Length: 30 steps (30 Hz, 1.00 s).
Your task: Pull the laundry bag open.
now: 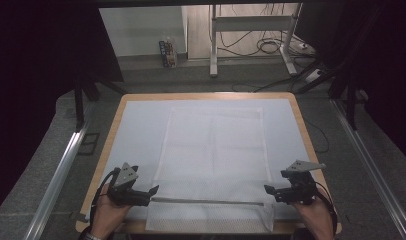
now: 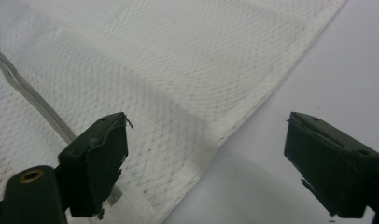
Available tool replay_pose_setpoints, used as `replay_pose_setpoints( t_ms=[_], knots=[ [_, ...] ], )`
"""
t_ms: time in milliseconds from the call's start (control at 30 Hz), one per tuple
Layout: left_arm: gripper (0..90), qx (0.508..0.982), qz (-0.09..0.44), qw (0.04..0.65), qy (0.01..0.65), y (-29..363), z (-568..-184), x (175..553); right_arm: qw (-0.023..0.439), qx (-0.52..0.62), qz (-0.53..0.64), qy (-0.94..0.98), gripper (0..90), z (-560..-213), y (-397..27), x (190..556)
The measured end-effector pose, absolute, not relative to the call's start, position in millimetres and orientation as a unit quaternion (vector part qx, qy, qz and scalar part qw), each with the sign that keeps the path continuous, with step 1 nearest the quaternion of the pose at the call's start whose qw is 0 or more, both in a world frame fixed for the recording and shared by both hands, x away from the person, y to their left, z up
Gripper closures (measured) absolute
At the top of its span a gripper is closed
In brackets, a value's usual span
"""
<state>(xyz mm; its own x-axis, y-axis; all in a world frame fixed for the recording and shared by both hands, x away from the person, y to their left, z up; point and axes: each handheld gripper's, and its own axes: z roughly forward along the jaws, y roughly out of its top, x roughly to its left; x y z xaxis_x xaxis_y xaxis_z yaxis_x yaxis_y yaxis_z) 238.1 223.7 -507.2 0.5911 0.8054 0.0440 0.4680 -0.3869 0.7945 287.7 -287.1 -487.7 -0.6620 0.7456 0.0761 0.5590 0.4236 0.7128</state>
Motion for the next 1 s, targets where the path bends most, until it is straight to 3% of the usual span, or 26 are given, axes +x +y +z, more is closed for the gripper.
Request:
replay_pose_setpoints(
  t_ms=[133, 200, 500, 1000],
  knots=[
    [1.1, 0.802, 0.226, 0.378, 0.404, 236.2, -509.5, 233.8, 0.126, 0.389, 0.369, 0.835, 0.8, -489.4, -289.2, 283.7],
    [1.0, 0.799, 0.23, 0.374, 0.411, 244.2, -511.4, 231.1, 0.126, 0.392, 0.368, 0.834, 0.0, -489.9, -289.8, 282.8],
    [1.0, 0.781, 0.233, 0.362, 0.453, 275.6, -525.3, 219.9, 0.128, 0.425, 0.357, 0.822, 0.0, -496.4, -307.3, 276.6],
    [0.7, 0.793, 0.221, 0.338, 0.457, 275.3, -532.8, 223.8, 0.124, 0.436, 0.34, 0.824, 0.4, -508.4, -315.8, 279.8]
  ],
)
